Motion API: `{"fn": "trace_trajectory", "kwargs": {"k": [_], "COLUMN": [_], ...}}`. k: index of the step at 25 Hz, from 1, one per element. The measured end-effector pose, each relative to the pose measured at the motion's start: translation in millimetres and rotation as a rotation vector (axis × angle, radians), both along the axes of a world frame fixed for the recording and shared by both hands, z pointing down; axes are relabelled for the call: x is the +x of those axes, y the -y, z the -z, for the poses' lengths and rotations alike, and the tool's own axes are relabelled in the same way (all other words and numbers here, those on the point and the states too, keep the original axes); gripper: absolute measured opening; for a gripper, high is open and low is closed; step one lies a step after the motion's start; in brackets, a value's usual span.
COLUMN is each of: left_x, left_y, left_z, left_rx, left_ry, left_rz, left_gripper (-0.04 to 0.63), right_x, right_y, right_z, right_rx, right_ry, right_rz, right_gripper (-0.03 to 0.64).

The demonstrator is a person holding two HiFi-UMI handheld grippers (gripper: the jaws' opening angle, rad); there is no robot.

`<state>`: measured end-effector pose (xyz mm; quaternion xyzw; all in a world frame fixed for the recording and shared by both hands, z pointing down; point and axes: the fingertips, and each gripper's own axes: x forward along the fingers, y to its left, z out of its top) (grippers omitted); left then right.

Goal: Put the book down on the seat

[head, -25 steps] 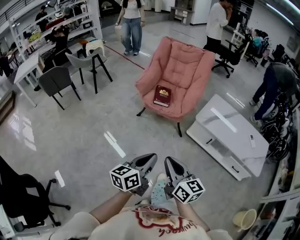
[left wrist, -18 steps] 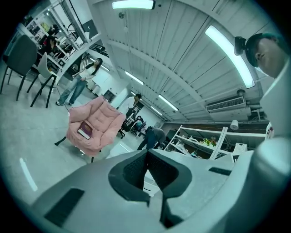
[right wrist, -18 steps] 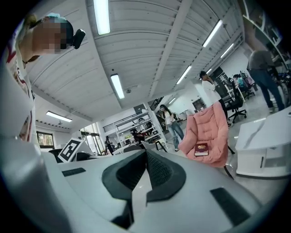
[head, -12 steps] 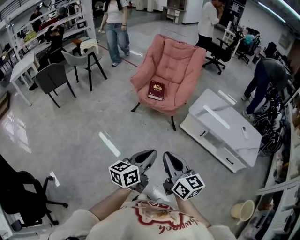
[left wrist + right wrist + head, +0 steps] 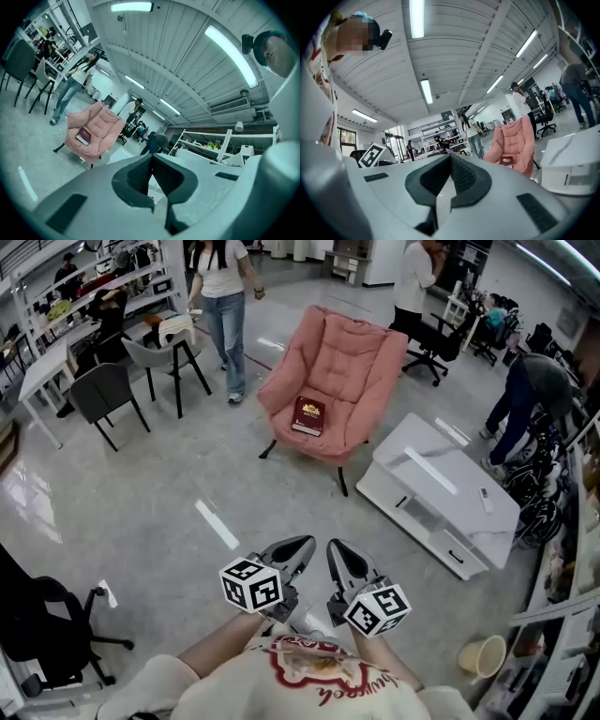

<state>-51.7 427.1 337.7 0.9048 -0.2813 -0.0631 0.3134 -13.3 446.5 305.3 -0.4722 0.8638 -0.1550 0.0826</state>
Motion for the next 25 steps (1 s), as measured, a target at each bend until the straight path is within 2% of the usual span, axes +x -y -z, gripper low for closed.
{"fn": "trace_trajectory", "kwargs": {"k": [5, 25], "left_x": [-3.4, -11.9], "left_y": [0.8, 8.5], "left_z": [3.7, 0.0], "left_rx": [0.02, 0.018], "left_ry": [0.001, 0.002], "left_rz": [0.006, 0.005], "left_gripper": [0.003, 0.003], "right_x": [-3.2, -13.1], "right_y": [1.2, 6.2], "right_z": [6.0, 1.0], "right_rx": [0.022, 0.026], "right_ry": [0.015, -0.016], "right_rz": [0.01, 0.007], "right_gripper": [0.002, 0.002]}}
